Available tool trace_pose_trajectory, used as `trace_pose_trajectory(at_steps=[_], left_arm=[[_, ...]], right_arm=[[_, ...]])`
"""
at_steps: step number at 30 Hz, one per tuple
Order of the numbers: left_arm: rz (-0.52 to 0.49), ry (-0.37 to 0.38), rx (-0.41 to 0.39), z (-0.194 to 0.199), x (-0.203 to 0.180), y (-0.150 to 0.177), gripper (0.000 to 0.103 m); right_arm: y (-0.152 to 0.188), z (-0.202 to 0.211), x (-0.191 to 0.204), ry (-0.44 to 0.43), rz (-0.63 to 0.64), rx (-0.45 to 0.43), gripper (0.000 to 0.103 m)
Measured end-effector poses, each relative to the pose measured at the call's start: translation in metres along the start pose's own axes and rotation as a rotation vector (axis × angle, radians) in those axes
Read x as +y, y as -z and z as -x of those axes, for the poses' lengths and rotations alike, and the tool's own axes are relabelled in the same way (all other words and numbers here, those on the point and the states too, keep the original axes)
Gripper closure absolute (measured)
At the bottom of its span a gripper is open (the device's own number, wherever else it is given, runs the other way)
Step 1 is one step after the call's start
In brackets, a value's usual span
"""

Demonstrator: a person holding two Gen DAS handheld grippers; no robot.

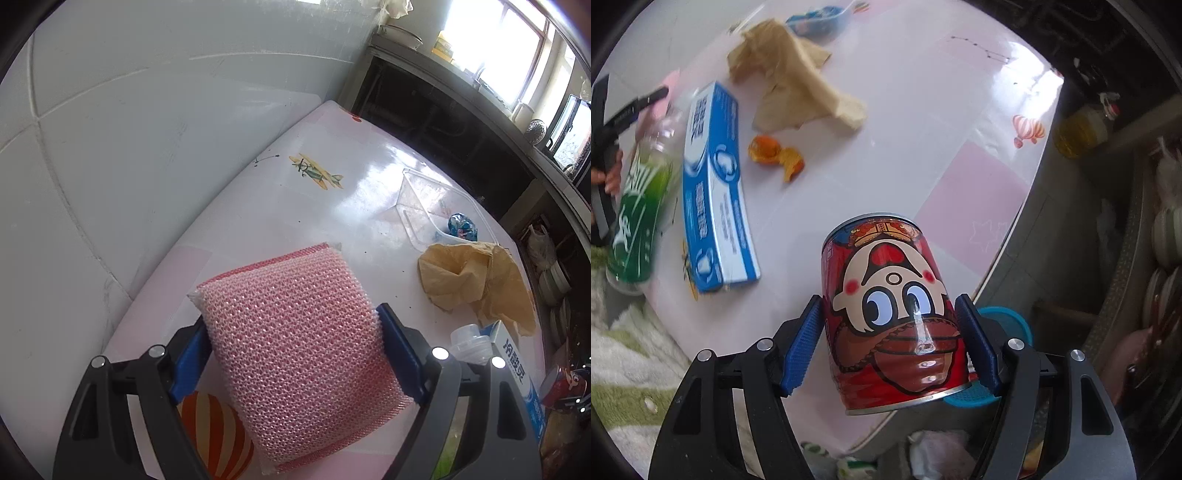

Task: Collect trash
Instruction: 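Carry the sponge and can over the wastebasket and release both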

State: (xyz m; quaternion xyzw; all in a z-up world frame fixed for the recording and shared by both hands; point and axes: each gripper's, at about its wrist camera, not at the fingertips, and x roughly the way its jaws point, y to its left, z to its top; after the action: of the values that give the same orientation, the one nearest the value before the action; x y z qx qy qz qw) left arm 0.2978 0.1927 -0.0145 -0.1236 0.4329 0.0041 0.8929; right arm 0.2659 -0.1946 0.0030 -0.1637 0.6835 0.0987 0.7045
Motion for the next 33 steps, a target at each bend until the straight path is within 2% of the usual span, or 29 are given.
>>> trace_pose_trajectory(at_steps=[3, 5, 12, 19, 24, 26, 33], left_arm=[[0.0, 0.017, -0.018, 0.016, -0.002, 0.003, 0.021], [-0.002, 0.031, -0.029, 0.027, -0.003, 0.006, 0.021], [-0.034, 0.115, -0.056, 0.069, -0.022, 0.019, 0.021], [-0.077, 0.185, -0.077, 0.09, -0.044, 0.028, 0.021], [-0.087, 0.211, -0.071, 0.089, -0.049, 0.028, 0.021], [-0.088, 0.219, -0.071, 0.092, -0.05, 0.028, 0.021], [-0.143, 0.276, -0.101, 0.117, -0.072, 0.02, 0.021]], right_arm=[[0.003, -0.002, 0.021, 0.069, 0.085, 0.048, 0.035], [0.002, -0.002, 0.031, 0.092, 0.113, 0.044, 0.035], [0.002, -0.002, 0.044, 0.114, 0.092, -0.023, 0.032], [0.008, 0.0, 0.049, 0.173, 0.161, 0.029, 0.038], [0.017, -0.009, 0.042, 0.167, 0.102, 0.02, 0.037], [0.022, -0.009, 0.037, 0.138, 0.056, -0.003, 0.041], [0.055, 0.008, 0.005, 0.024, -0.197, -0.173, 0.042]])
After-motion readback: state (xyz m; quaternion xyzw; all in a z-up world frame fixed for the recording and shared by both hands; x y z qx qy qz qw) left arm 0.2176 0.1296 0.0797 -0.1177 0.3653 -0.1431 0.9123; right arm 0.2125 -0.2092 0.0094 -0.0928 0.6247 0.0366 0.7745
